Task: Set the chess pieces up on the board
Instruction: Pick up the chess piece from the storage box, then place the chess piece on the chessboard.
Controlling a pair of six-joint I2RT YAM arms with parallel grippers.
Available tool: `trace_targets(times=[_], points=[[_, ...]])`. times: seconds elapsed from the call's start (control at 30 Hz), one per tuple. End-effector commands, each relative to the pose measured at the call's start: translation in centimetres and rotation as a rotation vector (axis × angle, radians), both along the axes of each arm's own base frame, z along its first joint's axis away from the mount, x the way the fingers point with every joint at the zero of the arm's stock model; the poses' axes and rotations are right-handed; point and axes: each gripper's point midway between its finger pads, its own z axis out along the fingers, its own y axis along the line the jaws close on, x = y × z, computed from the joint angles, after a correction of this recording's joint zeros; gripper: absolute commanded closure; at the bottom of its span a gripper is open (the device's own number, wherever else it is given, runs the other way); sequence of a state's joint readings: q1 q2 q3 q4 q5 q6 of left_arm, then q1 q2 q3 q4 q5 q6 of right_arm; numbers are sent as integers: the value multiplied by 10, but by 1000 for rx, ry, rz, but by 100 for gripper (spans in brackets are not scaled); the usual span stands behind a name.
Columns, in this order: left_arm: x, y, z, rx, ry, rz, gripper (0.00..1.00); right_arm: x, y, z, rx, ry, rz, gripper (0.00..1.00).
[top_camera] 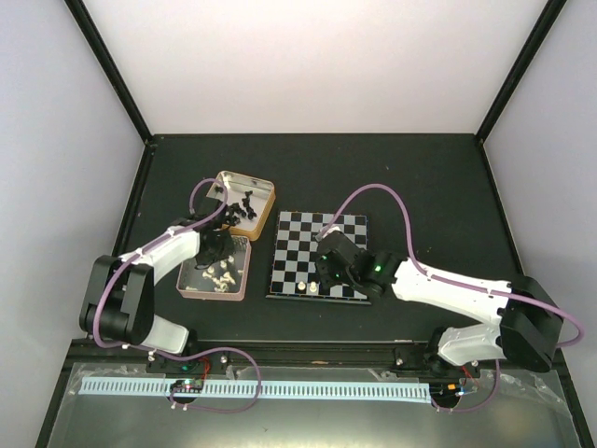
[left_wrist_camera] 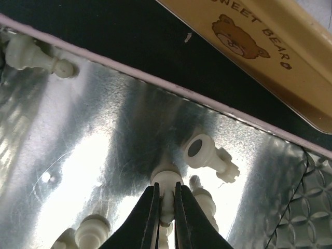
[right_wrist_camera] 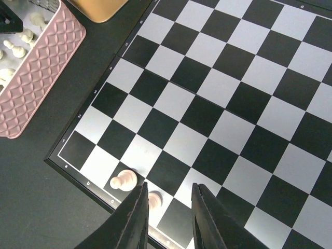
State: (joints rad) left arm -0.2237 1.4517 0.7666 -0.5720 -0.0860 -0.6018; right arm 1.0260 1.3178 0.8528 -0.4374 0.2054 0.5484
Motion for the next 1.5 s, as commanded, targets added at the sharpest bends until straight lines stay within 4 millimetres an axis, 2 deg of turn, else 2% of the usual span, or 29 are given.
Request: trace_targets(times=[0.0, 0.17, 0.33, 0.47, 0.67, 0.77, 0.83, 1.03, 1.23, 1.47], points=[[4, 6, 23, 24, -46, 0, 99, 8, -5, 15, 42, -58, -45, 76], [3, -10, 52, -47, -110, -45, 98, 11, -13, 27, 99, -87, -94, 76], [-4, -56, 83, -198, -177, -172, 98, 20, -27, 31, 169, -76, -176, 76], [-18, -95, 94, -263, -178, -279, 97, 26, -43, 23, 207, -36, -246, 76], [-49, -138, 79, -277, -96, -374, 96, 28, -54, 12, 212, -3, -283, 76], [-61, -152, 71, -255, -60, -415, 96, 27, -52, 8, 210, 11, -280, 76], [-68, -161, 56, -231, -10, -443, 96, 27, -51, 6, 210, 17, -279, 76], [-81, -183, 37, -194, 69, -513, 96, 26, -51, 2, 206, 25, -277, 76], [-87, -199, 29, -191, 110, -562, 96, 25, -51, -2, 202, 32, -274, 75], [-92, -197, 21, -165, 145, -561, 96, 24, -52, -4, 203, 34, -273, 75]])
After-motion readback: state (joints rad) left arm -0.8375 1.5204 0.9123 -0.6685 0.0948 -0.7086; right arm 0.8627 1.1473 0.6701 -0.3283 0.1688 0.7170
